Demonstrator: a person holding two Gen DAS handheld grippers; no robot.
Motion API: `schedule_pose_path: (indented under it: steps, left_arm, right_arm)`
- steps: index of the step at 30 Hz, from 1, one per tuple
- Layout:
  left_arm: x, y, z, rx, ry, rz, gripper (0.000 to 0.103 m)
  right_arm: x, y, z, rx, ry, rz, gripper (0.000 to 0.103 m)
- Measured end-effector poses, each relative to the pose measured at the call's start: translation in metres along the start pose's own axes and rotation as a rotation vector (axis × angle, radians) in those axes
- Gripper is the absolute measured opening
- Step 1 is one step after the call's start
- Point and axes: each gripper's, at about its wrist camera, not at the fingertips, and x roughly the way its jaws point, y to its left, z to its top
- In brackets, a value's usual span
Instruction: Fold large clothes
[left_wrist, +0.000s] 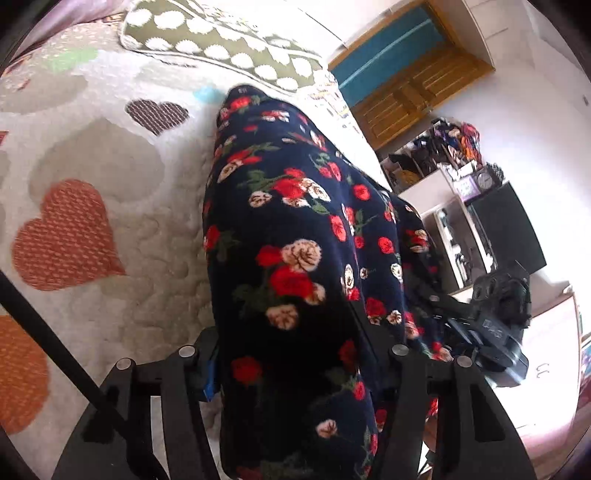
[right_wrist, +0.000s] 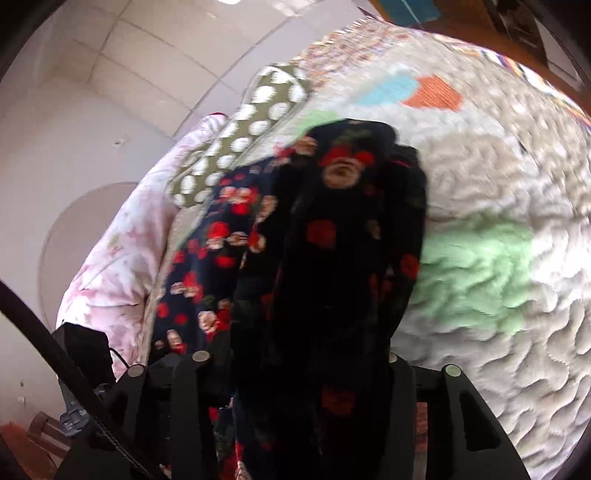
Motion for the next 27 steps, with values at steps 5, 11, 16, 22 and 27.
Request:
schedule_pose_path:
  steps: [5,11,16,22,27]
  left_arm:
    - [-0.045,0.015,0.012,-0.037,-0.079,0.015,0.057]
    - [-0.042,0.037,-0.009,-0.049,-0.039,0.148,0.057]
    - [-0.039,0.033,-0.019,-0.054,-0.088,0.150,0.062]
    - [-0.074,0.012,-0.025,0.060,-0.149,0.301,0.063]
    - [-0.138,0.000,-0.058,0.135,-0.274,0.425,0.076]
  right_arm:
    - [0.005,0.040,0.001,-0.041,-0.014,0.160,0.046]
    - [0.062,0.037,-0.009,-0.078,0.088,0.041,0.046]
    - [0.057,0.007,-0.008,0.008,0.095,0.024,0.067]
    - [-0.007,0.057,-0.014,-0.211,-0.018,-0.152,0.069]
    - [-0.040,0.104,-0.037,-0.361,-0.070,-0.115,0.064]
